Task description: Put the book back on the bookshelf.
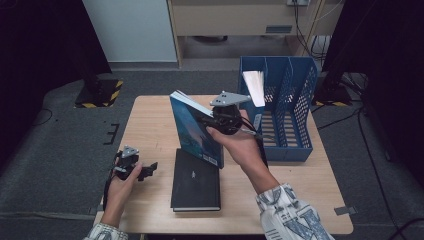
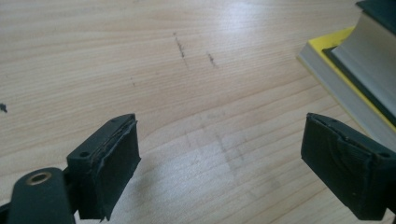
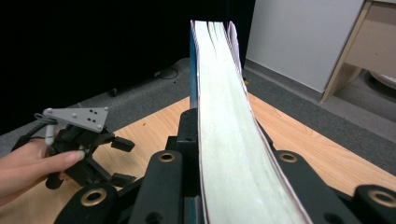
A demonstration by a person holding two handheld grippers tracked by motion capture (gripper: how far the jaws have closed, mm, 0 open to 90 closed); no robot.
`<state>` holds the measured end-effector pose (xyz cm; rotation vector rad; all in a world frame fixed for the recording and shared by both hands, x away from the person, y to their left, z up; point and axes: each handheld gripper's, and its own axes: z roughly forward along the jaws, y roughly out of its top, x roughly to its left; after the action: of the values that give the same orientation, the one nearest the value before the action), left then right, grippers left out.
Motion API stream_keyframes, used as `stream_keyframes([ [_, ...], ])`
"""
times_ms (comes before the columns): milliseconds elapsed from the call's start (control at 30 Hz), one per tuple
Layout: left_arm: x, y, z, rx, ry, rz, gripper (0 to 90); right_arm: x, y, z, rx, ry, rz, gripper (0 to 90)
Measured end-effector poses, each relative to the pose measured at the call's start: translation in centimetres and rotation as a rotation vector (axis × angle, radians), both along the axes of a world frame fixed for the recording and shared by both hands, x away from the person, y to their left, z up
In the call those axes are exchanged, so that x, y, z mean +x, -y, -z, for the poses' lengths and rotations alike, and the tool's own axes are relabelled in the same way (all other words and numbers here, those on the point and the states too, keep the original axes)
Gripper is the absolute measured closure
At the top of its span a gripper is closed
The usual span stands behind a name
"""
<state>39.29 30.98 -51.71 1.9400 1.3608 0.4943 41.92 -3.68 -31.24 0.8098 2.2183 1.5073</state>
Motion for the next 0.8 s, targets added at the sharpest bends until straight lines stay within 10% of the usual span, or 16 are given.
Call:
stream_keyframes([
  [800,0.1,0.6,1.0,0.067,-0.051,0.043,10.0,-4.9,7.7,-0.6,0.030,0.026,0.085,73.9],
])
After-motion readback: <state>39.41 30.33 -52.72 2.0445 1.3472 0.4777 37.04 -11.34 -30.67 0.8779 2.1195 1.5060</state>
